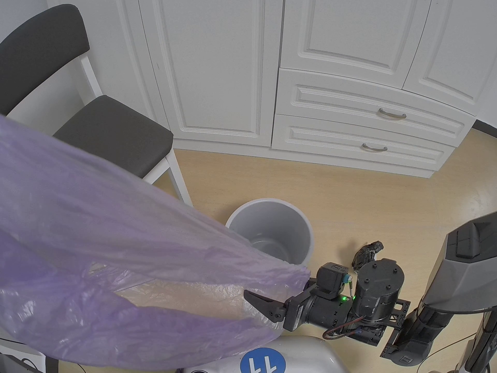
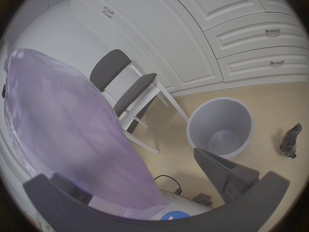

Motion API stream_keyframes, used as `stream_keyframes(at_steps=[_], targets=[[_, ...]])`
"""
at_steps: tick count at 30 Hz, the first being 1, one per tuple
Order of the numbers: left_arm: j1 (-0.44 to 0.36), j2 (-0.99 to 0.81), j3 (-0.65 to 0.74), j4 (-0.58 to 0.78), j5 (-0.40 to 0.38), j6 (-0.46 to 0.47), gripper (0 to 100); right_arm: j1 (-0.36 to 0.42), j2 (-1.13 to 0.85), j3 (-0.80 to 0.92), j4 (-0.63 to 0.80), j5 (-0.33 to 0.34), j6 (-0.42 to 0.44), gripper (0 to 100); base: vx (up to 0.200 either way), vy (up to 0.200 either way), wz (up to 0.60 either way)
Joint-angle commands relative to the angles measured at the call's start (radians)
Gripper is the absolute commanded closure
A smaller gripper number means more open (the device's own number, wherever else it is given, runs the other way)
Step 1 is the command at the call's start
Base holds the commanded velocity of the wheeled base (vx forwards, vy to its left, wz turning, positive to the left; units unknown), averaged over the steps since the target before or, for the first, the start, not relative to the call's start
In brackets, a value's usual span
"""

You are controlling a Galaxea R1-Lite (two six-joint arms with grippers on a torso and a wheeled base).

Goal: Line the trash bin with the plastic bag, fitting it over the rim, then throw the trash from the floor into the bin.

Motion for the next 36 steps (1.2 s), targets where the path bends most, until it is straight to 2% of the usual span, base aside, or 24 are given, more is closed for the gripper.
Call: stream_keyframes(at_steps=[1,4,12,28,30,36], targets=[[0.0,0.002,0.0,0.0,0.0,0.0,100,0.0,0.016,-0.006,-0.018,0.0,0.001,0,0.0,0.0,0.0],[0.0,0.002,-0.001,-0.002,0.001,0.0,100,0.0,0.028,-0.024,-0.018,-0.009,0.012,0,0.0,0.0,0.0],[0.0,0.004,-0.001,-0.002,0.0,0.001,100,0.014,0.037,-0.053,-0.018,-0.019,0.116,0,0.0,0.0,0.0],[0.0,0.006,-0.001,-0.002,0.0,0.0,100,0.031,0.039,-0.076,-0.018,-0.019,0.19,0,0.0,0.0,0.0],[0.0,0.007,-0.001,-0.002,0.0,0.0,100,0.048,0.037,-0.075,-0.018,-0.017,0.22,0,0.0,0.0,0.0],[-0.001,0.007,-0.001,-0.002,0.0,-0.003,100,0.071,0.073,-0.078,-0.018,-0.009,0.228,0,0.0,0.0,0.0]])
